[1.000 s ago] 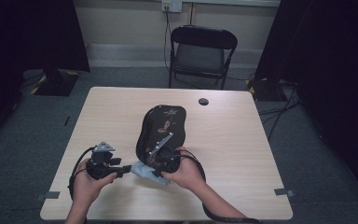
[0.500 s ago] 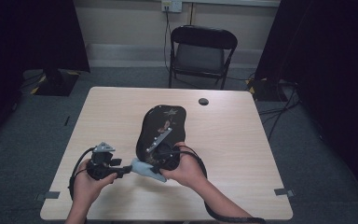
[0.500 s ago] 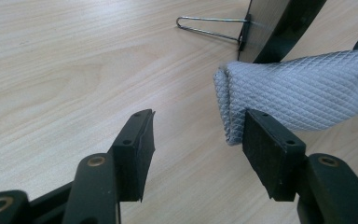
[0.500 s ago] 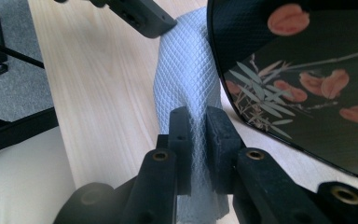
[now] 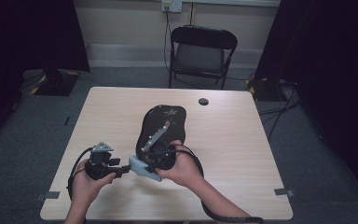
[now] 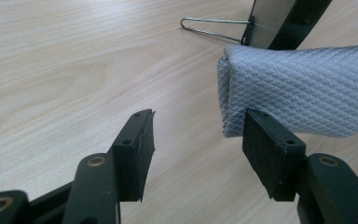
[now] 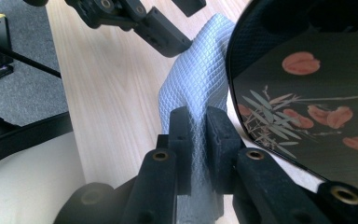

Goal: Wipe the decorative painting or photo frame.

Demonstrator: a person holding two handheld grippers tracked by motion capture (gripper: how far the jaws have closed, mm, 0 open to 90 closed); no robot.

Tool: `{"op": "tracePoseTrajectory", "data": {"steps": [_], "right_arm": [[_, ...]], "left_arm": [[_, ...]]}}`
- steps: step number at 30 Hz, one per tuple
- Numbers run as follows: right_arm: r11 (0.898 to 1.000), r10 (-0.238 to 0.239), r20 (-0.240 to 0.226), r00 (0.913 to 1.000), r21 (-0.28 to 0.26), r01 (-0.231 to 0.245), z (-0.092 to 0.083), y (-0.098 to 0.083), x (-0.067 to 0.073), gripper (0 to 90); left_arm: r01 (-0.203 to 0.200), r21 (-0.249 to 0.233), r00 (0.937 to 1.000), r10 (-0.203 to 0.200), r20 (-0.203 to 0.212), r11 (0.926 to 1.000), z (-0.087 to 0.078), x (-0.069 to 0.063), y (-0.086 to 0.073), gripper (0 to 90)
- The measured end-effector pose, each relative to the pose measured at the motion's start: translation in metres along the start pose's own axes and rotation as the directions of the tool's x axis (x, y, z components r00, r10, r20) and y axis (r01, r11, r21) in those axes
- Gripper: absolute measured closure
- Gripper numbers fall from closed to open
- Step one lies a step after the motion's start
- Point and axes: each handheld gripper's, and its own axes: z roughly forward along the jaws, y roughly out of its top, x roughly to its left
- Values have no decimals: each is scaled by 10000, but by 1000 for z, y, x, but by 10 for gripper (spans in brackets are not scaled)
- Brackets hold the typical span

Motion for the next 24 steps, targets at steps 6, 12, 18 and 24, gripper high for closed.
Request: {"op": "tracePoseTrajectory", "data": {"steps": [6,12,18,24], "right_arm": [[10000,-31,90,10000,-40,31,-3,4,1,822],[9997,3,55,10000,-262,-2,-7,11,1,822],[9985,-51,68,10000,-538,55,-12,18,2,822],[9978,-119,263,9996,-654,136,-24,25,1,822]], "left_arm": [[111,-92,9999,-112,-48,9999,-1,0,0,432],[51,-42,9999,-52,-92,10000,-1,2,-1,433],[-50,136,10000,50,-53,9999,2,-1,-1,431],[-27,127,10000,27,-2,9999,3,-2,-1,427]]}}
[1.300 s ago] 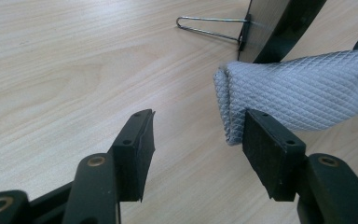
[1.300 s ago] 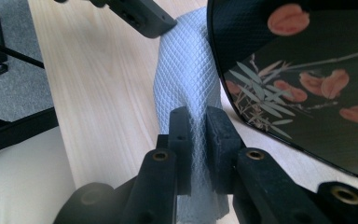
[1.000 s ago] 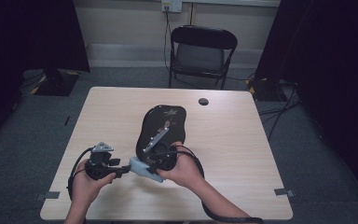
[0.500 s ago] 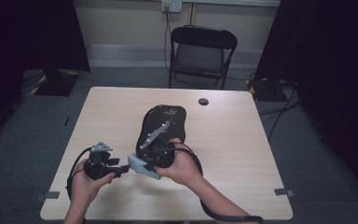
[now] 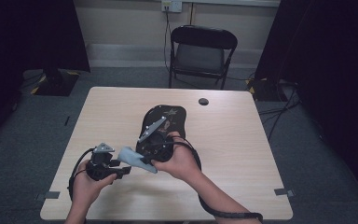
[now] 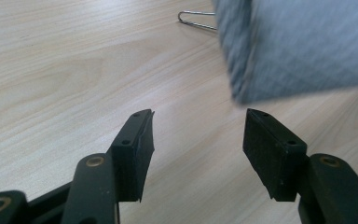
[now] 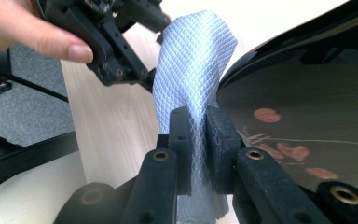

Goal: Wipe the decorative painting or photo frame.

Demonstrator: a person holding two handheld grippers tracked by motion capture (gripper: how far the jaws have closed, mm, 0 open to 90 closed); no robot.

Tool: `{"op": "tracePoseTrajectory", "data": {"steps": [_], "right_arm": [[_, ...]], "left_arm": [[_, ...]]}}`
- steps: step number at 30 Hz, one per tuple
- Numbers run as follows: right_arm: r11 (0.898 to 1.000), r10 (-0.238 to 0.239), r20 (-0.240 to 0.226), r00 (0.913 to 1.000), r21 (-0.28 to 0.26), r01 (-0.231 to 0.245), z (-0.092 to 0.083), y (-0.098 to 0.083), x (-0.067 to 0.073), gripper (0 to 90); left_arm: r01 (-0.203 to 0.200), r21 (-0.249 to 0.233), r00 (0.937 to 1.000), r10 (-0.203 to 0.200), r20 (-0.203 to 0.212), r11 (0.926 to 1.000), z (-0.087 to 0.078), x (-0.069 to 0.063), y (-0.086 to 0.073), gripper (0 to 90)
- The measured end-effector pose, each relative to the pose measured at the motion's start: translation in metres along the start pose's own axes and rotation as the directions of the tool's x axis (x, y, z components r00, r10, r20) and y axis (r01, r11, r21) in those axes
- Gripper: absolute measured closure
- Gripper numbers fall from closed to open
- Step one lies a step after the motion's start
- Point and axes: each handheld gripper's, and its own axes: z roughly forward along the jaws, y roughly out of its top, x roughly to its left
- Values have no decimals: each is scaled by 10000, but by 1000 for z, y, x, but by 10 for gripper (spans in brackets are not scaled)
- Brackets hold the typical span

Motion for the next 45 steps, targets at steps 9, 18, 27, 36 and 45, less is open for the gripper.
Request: {"op": "tracePoseTrajectory", "data": {"steps": [9,18,27,36,45], "right_arm": [[9997,115,568,9983,-241,-102,-25,12,-9,822],[9990,254,824,9963,-379,-224,-38,15,-14,821],[9987,292,1096,9935,-448,-244,-50,19,-16,822],[9975,473,1469,9880,-586,-390,-63,22,-22,821],[9966,599,1617,9850,-661,-498,-70,21,-25,821]], "left_arm": [[-60,-49,9999,60,110,10000,0,-3,2,420],[-209,-196,9989,217,409,9996,3,-10,7,407],[-350,-238,9980,362,510,9991,7,-13,11,405],[-374,-396,9977,396,559,9985,7,-15,14,400],[-493,-595,9968,529,594,9970,10,-18,19,397]]}}
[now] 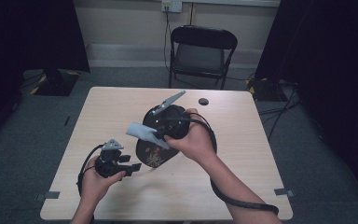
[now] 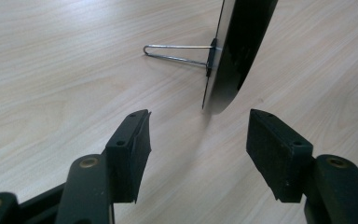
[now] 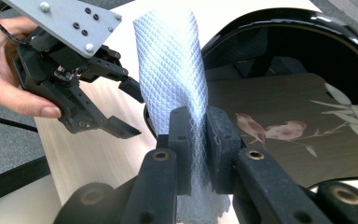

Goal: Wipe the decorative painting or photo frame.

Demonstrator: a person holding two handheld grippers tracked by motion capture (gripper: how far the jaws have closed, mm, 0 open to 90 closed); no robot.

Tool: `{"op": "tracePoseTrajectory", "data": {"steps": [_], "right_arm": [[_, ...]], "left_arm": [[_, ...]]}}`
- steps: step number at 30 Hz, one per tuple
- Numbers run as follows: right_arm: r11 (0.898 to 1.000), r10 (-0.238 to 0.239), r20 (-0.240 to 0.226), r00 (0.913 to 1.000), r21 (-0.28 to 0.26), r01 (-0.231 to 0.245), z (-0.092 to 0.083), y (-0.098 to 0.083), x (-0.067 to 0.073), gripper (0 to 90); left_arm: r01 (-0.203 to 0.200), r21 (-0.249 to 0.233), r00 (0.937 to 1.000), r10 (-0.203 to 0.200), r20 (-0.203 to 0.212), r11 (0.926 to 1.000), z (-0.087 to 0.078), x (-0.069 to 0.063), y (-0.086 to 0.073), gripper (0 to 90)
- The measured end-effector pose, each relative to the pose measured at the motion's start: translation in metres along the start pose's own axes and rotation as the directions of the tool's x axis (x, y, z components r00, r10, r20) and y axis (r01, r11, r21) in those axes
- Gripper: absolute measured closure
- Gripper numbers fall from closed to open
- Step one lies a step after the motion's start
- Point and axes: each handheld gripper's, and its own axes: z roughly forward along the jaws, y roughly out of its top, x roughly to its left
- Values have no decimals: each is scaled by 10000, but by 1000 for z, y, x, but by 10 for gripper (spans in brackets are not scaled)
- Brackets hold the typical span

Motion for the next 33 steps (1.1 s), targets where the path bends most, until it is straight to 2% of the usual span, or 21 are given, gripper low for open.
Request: {"op": "tracePoseTrajectory", "data": {"steps": [3,11,19,26,28,31,33], "right_arm": [[10000,26,57,10000,-18,-26,-2,1,-2,821],[10000,47,246,9997,-25,-46,-10,8,-6,822],[9999,-16,241,9997,144,13,-11,10,-6,822],[9997,-112,319,9994,206,105,-14,13,-6,821],[9998,-80,332,9994,192,73,-16,13,-6,821],[9997,-95,356,9993,227,87,-16,13,-6,821],[9997,-101,380,9992,236,92,-16,14,-6,822]], "left_arm": [[-139,-66,9999,139,22,9999,1,0,2,397],[-190,-199,9998,190,-4,9996,7,-3,5,412],[-673,-176,9977,671,-105,9976,13,-4,9,467],[-851,-304,9963,848,-136,9959,18,-5,11,581],[-865,-339,9962,862,-85,9957,19,-4,11,584],[-936,-357,9956,936,-31,9950,23,-7,14,639],[-1010,-229,9948,1012,64,9946,24,-9,16,721]]}}
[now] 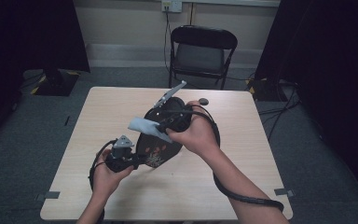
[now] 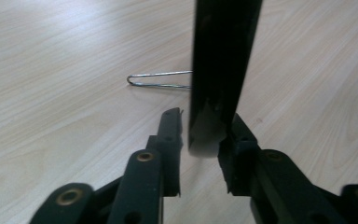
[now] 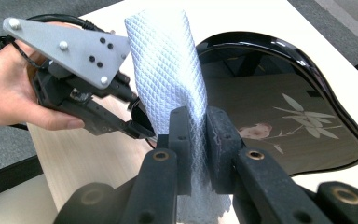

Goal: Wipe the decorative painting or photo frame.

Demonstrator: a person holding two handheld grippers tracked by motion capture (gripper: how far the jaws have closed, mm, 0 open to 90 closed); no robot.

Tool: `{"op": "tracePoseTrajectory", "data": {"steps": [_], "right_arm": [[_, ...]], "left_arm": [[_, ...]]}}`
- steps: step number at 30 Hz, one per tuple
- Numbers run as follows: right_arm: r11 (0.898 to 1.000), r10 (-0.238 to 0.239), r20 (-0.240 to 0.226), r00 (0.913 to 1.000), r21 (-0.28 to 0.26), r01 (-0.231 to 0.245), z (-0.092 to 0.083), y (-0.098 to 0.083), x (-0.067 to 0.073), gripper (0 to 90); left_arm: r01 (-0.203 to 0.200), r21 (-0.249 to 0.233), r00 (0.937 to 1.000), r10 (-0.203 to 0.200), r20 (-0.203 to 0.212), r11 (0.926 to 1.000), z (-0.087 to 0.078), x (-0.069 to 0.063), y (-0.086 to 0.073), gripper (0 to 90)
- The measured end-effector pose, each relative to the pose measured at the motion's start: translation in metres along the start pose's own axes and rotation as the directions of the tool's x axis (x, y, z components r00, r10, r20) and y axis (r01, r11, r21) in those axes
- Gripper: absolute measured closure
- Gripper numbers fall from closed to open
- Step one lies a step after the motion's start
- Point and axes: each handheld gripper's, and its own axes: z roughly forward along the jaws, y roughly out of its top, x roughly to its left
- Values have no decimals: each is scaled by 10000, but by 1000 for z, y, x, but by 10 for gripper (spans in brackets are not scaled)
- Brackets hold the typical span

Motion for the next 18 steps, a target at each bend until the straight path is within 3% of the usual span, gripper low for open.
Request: {"op": "tracePoseTrajectory", "data": {"steps": [5,18], "right_arm": [[10000,-1,154,9999,-2,1,-2,2,-2,822],[9990,379,875,9954,-285,-355,-14,14,-19,822]], "left_arm": [[247,183,9987,-254,437,9995,2,1,2,773],[222,328,9988,-236,440,9992,4,1,5,785]]}}
